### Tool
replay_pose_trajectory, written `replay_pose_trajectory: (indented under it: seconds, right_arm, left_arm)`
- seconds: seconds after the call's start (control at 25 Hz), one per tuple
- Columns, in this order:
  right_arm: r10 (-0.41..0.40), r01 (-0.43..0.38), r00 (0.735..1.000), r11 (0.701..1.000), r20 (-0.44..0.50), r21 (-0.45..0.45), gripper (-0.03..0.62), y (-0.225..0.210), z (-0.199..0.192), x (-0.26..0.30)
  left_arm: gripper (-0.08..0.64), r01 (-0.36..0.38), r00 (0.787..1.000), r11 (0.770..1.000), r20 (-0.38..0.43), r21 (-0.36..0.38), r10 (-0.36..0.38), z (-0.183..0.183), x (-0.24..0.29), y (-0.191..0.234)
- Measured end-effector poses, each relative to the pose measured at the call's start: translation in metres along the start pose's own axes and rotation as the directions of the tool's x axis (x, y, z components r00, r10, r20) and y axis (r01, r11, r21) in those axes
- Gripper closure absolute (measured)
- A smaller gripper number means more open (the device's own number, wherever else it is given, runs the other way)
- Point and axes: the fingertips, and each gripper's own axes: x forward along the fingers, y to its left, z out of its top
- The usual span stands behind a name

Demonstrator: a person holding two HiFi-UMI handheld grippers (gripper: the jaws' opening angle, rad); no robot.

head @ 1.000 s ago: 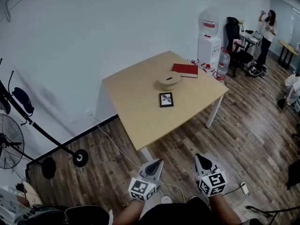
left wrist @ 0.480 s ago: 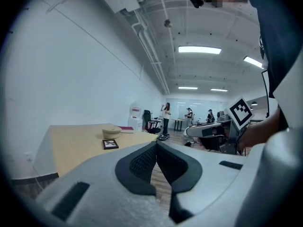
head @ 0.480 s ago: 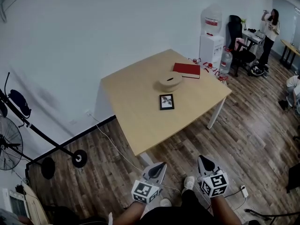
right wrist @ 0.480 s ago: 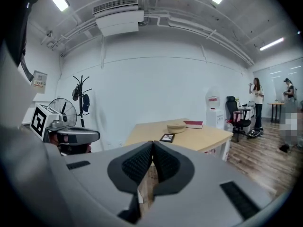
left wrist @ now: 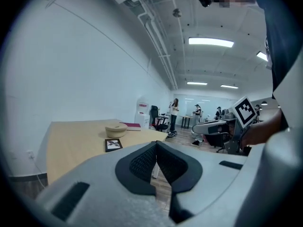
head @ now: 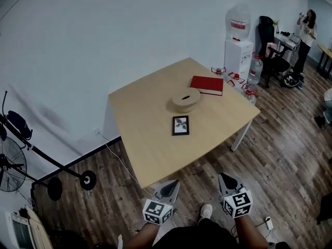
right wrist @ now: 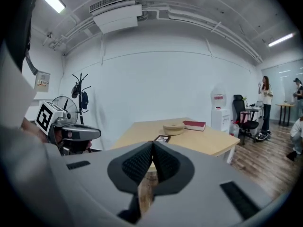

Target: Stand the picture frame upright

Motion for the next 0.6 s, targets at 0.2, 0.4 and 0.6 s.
replay_pose_trajectory:
  seconds: [0.2,0.4,0.6]
  right_arm:
    - [0.029,-0.029,1.0,1.0,0.007,-0.007,0.583,-0.04,0.013,0.025]
    - [0.073,-0.073,0.997,0.997,-0.02,0.003,0.583,-0.067,0.015,0.046]
    - [0.112,-0.112,0.993,0.994,-0.025,0.001,0.583,-0.087,0.014,0.069]
  left_arm:
    - [0.565,-0.023,1.0,1.0,-0.013,0.009,0.023,0.012,0.047,0.005]
    - [0.565,-0.077,0.996,0.997,-0.035,-0.006,0.077,0.012,0.075,0.02]
    - [0.565,-0.121,0.991,0.993,-0.051,-0.011,0.12,0.013,0.094,0.028]
